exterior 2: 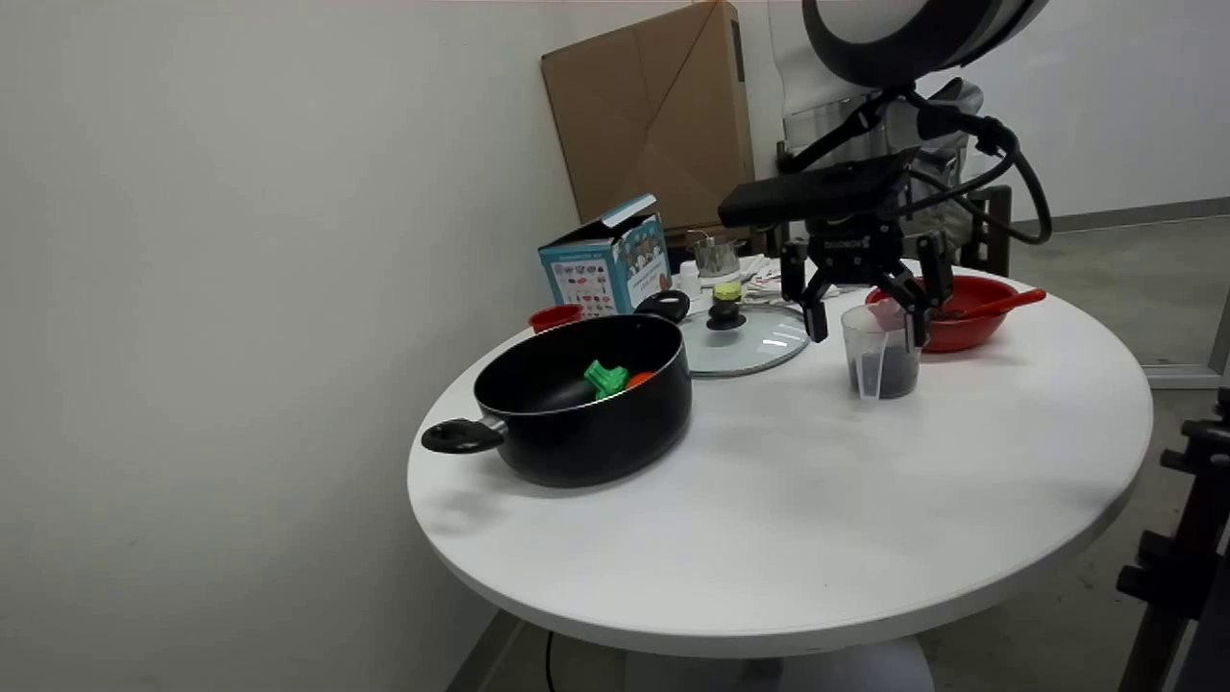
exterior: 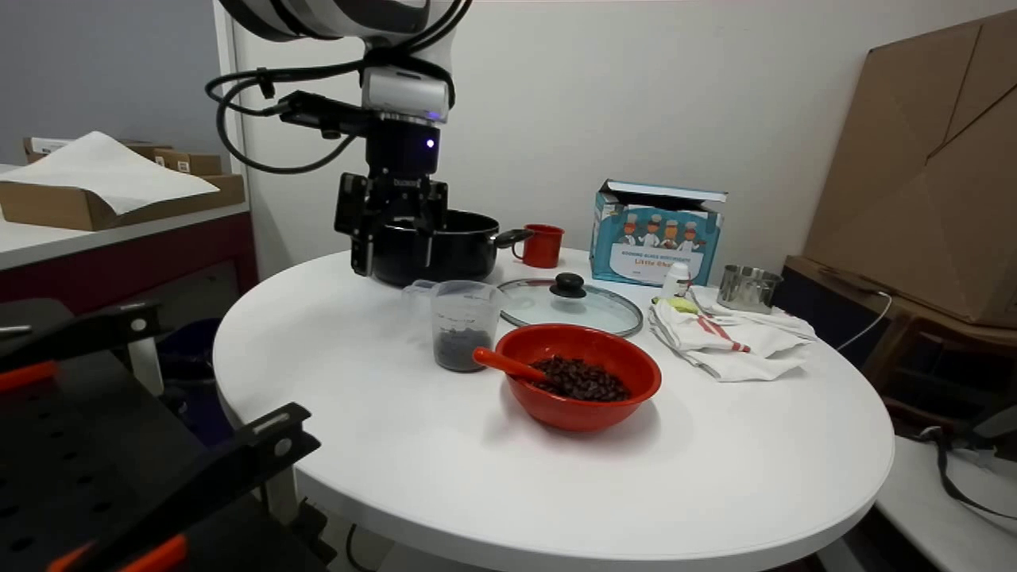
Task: Pour some contents from the clear jar into the orange bowl
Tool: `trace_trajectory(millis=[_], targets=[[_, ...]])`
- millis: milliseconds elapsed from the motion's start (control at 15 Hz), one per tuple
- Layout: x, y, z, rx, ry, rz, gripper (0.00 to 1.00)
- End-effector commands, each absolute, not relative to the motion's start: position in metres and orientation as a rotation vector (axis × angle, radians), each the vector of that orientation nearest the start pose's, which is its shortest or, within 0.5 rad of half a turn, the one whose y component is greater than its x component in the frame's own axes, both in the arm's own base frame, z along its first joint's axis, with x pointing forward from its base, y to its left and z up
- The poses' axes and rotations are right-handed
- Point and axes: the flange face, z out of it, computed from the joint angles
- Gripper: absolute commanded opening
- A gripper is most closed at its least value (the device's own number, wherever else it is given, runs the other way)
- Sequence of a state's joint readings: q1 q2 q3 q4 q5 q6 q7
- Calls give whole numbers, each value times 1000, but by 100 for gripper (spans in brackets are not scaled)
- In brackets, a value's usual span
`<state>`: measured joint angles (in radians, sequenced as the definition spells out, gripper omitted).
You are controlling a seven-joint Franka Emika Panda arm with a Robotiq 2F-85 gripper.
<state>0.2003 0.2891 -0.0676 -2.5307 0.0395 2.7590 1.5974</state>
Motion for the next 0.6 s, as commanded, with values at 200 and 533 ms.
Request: trace_trajectory(millis=[200,533], targets=[[462,36,171,-2491,2082,92,100],[469,38,169,-2628,1997,72,100]])
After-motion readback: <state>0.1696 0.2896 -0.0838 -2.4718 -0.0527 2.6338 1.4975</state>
